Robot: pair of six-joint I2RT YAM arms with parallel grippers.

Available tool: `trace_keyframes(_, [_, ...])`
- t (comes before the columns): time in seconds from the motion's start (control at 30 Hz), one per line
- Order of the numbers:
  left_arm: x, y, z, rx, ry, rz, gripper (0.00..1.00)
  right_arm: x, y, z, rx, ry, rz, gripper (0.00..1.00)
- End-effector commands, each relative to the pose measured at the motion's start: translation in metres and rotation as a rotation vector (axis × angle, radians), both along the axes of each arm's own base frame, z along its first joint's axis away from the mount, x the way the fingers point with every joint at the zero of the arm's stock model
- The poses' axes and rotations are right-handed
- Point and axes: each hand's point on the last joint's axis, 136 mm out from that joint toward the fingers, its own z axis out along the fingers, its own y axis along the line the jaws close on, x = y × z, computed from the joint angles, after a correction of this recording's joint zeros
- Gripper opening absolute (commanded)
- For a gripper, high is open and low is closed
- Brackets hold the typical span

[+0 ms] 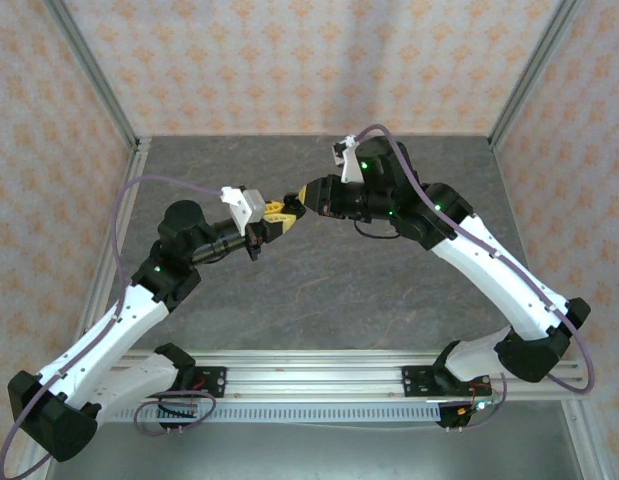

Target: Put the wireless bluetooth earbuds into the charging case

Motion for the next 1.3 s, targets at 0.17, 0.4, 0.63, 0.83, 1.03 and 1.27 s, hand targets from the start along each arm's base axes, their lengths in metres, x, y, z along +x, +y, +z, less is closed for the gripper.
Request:
trace_keyframes(0.17, [-0.002, 0.002, 0.023, -0.036, -0.063, 0.009, 0.00, 0.001, 0.005, 0.002, 0.024, 0.020, 0.012, 0.13])
trace_keyframes(0.4, [-0.001, 0.001, 0.022, -0.033, -0.063, 0.009, 0.00, -0.002, 0.001, -0.002, -0.011, 0.043, 0.008, 0.13])
trace_keyframes(0.63, [0.001, 0.000, 0.020, -0.032, -0.056, 0.006, 0.00, -0.004, -0.002, 0.009, -0.001, 0.052, -0.006, 0.13])
trace_keyframes(0.83, [0.001, 0.000, 0.019, -0.032, -0.056, 0.004, 0.00, -0.006, -0.005, 0.015, -0.010, 0.048, -0.002, 0.13])
trace_keyframes(1.03, [0.000, 0.000, 0.020, -0.034, -0.057, 0.005, 0.00, -0.006, 0.000, 0.000, -0.035, 0.086, 0.016, 0.13])
trace_keyframes(1.27, [-0.002, 0.001, 0.021, -0.036, -0.060, 0.004, 0.00, -0.004, 0.003, -0.013, -0.063, 0.109, 0.023, 0.13])
